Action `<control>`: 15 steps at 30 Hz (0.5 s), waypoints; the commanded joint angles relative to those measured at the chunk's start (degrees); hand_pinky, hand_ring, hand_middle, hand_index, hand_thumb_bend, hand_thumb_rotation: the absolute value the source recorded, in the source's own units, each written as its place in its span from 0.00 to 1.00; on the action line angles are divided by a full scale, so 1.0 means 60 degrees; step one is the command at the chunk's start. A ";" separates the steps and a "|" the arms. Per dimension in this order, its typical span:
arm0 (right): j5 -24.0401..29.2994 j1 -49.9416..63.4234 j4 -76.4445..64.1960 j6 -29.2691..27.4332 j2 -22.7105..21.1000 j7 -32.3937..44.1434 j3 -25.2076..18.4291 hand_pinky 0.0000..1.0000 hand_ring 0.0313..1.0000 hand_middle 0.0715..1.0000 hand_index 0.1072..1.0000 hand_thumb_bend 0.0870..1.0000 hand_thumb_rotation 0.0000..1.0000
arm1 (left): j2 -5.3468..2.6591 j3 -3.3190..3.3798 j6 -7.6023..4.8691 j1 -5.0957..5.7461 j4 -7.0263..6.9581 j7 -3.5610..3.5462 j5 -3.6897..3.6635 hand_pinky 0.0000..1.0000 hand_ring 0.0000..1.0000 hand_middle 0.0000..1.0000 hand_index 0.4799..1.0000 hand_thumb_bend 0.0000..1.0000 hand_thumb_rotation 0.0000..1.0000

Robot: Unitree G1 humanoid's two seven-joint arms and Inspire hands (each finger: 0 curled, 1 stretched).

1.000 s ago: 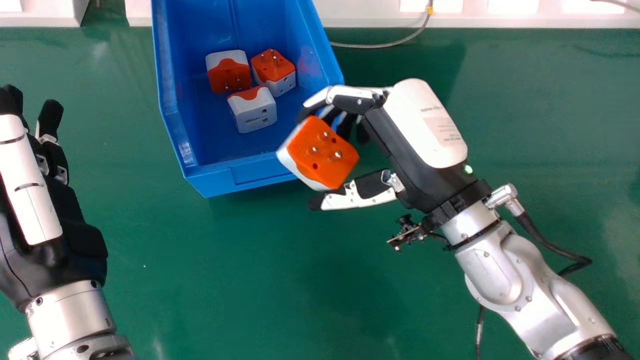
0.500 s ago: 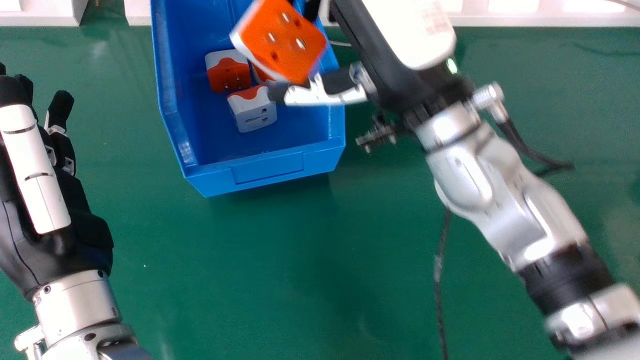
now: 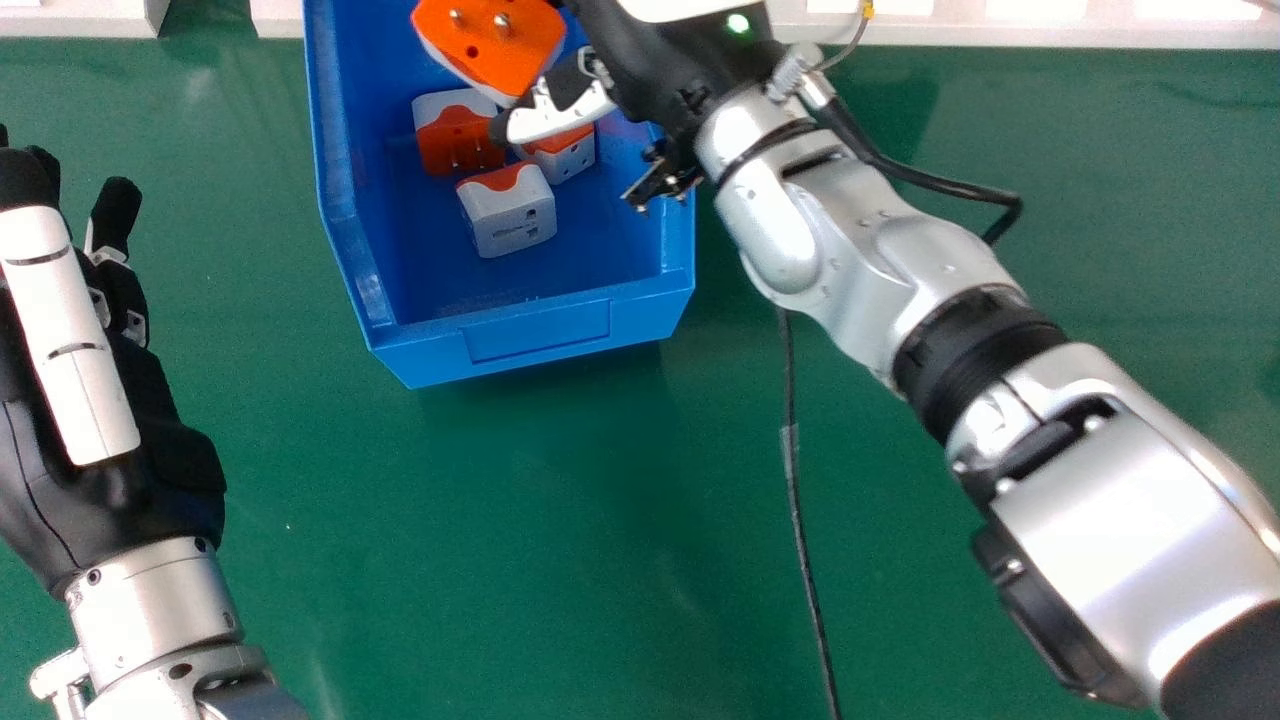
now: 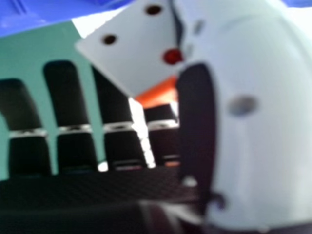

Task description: Pick all objects and put in blue box

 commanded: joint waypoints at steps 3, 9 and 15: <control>0.0252 -0.0582 0.0007 0.0306 0.0069 -0.0510 -0.0039 0.28 0.41 0.50 0.50 0.44 0.00 | -0.0420 0.0005 -0.0240 0.0102 -0.0157 -0.0030 0.0093 0.92 1.00 1.00 1.00 0.62 0.77; 0.0475 -0.0735 -0.0085 0.0620 0.0052 -0.0874 -0.0091 0.30 0.42 0.48 0.50 0.44 0.00 | -0.0402 0.0034 -0.0224 0.0042 -0.0036 -0.0032 0.0109 0.91 0.99 1.00 1.00 0.62 0.77; -0.0001 -0.0837 -0.0223 0.1618 0.0112 -0.0894 0.0514 0.50 0.69 0.81 0.80 0.82 0.19 | -0.0370 0.0071 -0.0247 -0.0048 0.0043 -0.0063 0.0045 0.91 1.00 1.00 1.00 0.62 0.77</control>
